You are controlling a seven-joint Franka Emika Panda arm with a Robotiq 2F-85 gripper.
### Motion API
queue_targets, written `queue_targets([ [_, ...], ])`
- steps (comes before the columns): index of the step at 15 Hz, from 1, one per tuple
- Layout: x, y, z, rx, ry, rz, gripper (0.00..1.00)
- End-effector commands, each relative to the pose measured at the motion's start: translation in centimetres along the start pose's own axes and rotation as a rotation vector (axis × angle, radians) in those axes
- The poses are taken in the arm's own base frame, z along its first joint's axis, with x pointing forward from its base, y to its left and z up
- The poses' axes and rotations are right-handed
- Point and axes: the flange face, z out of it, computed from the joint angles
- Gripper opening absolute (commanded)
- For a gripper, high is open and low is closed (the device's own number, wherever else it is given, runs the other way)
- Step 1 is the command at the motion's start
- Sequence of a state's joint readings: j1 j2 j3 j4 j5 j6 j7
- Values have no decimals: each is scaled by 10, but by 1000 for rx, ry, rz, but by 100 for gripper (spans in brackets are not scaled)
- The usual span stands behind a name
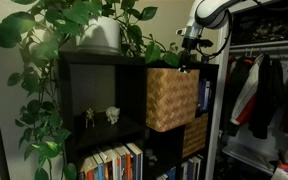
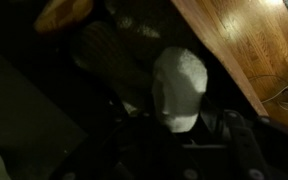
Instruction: Open the shelf drawer, pick up two objects from the top of the shelve, put them in the drawer and close it
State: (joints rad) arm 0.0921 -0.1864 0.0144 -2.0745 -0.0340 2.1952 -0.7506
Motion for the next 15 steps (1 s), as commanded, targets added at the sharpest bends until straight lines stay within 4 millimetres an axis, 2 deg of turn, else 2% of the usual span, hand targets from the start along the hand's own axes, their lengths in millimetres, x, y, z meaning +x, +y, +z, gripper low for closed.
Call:
queue_targets([
  [1,-7,4,-30,43,10,51,84],
  [3,-11,12,-45,26,17,102,97],
  [5,-16,24,-59,-19,39,181,100],
  [10,-29,63,-81,-111,117,373,100],
  [15,-34,94,-81,-264,209,455,100],
])
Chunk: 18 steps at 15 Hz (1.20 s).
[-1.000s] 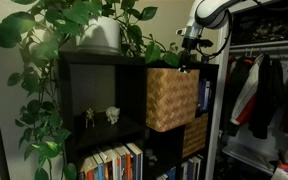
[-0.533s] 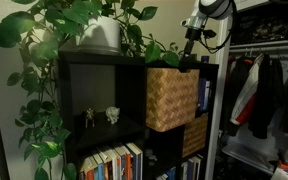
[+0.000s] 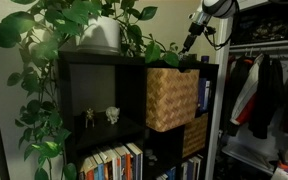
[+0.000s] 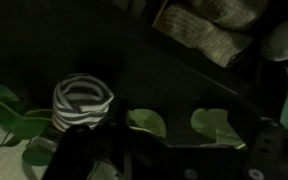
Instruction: Open the shelf drawer, pick up two objects from the top of the shelve, put them in the drawer and close it
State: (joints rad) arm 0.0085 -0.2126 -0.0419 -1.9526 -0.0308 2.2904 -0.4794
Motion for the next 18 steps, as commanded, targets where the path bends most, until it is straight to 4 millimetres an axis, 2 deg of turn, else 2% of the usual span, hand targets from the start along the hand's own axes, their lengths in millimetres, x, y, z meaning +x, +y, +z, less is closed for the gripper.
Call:
queue_targets([
  [1,9,19,7,-105,72,54,100],
  [8,11,48,43,-273,111,101,100],
  [15,11,54,76,-311,102,116,100],
  [16,12,53,79,-313,102,118,90],
  [17,13,53,82,-313,100,117,74],
  [18,13,53,84,-315,98,118,68],
])
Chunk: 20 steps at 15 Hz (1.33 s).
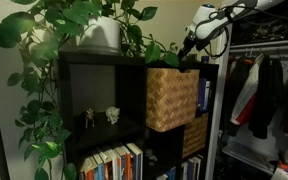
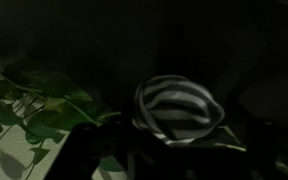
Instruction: Open the shelf drawer, pick up two objects from the top of the shelve, put them in the drawer and close it
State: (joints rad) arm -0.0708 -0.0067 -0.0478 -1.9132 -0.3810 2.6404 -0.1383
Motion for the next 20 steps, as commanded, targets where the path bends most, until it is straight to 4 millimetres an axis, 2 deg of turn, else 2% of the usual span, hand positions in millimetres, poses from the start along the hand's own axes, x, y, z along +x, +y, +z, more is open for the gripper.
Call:
queue_targets([
  [1,5,3,5,-31,15,10,60],
  [5,4,5,3,-43,9,14,34],
  [9,-3,-1,-12,-38,-35,35,11],
  [15,-11,-18,-45,-7,-72,-8,13],
  [20,-20,-42,-79,119,-142,-88,13],
])
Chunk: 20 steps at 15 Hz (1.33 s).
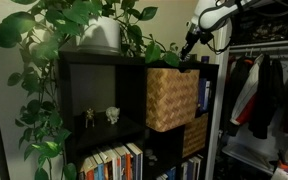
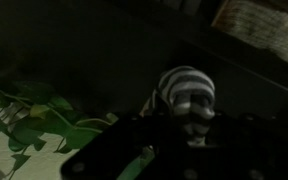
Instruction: Open the shelf drawer, pick up two objects from the top of the shelve, put them in the drawer and close it
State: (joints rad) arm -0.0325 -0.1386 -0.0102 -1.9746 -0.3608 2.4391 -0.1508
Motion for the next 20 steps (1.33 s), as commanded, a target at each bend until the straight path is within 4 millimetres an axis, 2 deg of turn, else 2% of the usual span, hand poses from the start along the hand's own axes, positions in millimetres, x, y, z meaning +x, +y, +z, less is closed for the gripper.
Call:
queue_targets([
  [1,-18,-18,-34,95,-57,-74,13],
  [5,-28,-36,-53,262,-151,-184,13],
  [8,-36,-50,-52,364,-236,-264,13],
  [11,-41,-60,-39,401,-291,-311,13],
  [20,-28,-70,14,364,-127,-505,12],
])
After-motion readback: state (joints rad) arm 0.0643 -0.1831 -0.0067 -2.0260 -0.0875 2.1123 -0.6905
